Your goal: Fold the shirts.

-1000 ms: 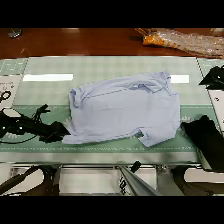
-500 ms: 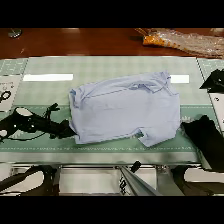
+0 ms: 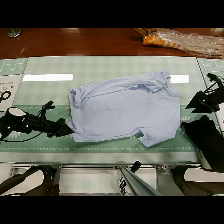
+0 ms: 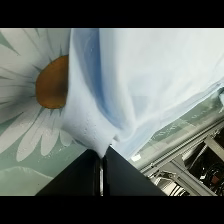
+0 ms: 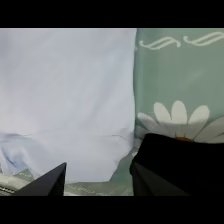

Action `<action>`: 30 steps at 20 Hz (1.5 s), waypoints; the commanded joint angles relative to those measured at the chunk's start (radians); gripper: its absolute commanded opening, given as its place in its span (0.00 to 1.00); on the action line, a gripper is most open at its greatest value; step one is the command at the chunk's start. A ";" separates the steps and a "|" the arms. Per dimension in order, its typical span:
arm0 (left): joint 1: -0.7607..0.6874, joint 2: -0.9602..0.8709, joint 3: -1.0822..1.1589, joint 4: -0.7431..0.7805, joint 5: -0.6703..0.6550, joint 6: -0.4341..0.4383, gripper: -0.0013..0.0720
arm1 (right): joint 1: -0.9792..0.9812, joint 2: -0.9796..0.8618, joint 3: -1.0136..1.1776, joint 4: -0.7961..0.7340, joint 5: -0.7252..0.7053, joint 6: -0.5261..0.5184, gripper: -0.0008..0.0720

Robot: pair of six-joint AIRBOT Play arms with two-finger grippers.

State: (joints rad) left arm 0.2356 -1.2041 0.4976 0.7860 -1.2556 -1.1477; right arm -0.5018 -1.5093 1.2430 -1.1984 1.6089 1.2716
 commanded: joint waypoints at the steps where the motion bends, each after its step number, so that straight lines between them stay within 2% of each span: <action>1: 0.003 0.004 0.000 0.000 -0.002 0.003 0.04 | 0.013 0.000 -0.083 -0.065 -0.051 -0.010 0.68; 3: 0.003 0.004 0.001 0.000 0.000 0.003 0.04 | 0.019 0.000 -0.109 -0.062 -0.079 -0.010 0.66; 11: 0.003 0.004 0.001 0.000 -0.001 0.003 0.04 | 0.128 -0.005 -0.168 -0.103 -0.196 -0.027 0.66; 20: 0.003 0.004 0.001 -0.001 0.015 0.003 0.04 | 0.138 -0.052 -0.181 -0.070 -0.204 0.005 0.66; 21: 0.003 0.004 0.001 -0.001 0.019 0.003 0.04 | 0.138 -0.052 -0.187 -0.043 -0.203 -0.004 0.64; 23: 0.003 0.004 0.001 -0.002 0.027 0.003 0.04 | 0.138 -0.052 -0.197 -0.022 -0.200 -0.014 0.49; 25: 0.003 0.004 0.001 -0.002 0.034 0.003 0.04 | 0.138 -0.052 -0.197 -0.021 -0.189 -0.021 0.40; 29: 0.003 0.004 0.001 -0.002 0.055 0.002 0.04 | 0.138 -0.052 -0.198 0.019 -0.174 -0.042 0.39; 30: 0.003 0.004 0.001 -0.002 0.055 0.002 0.04 | 0.138 -0.052 -0.198 0.019 -0.170 -0.052 0.29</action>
State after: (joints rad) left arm 0.2375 -1.2007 0.4976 0.7845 -1.2125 -1.1458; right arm -0.3645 -1.5616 1.0462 -1.2049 1.4258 1.2434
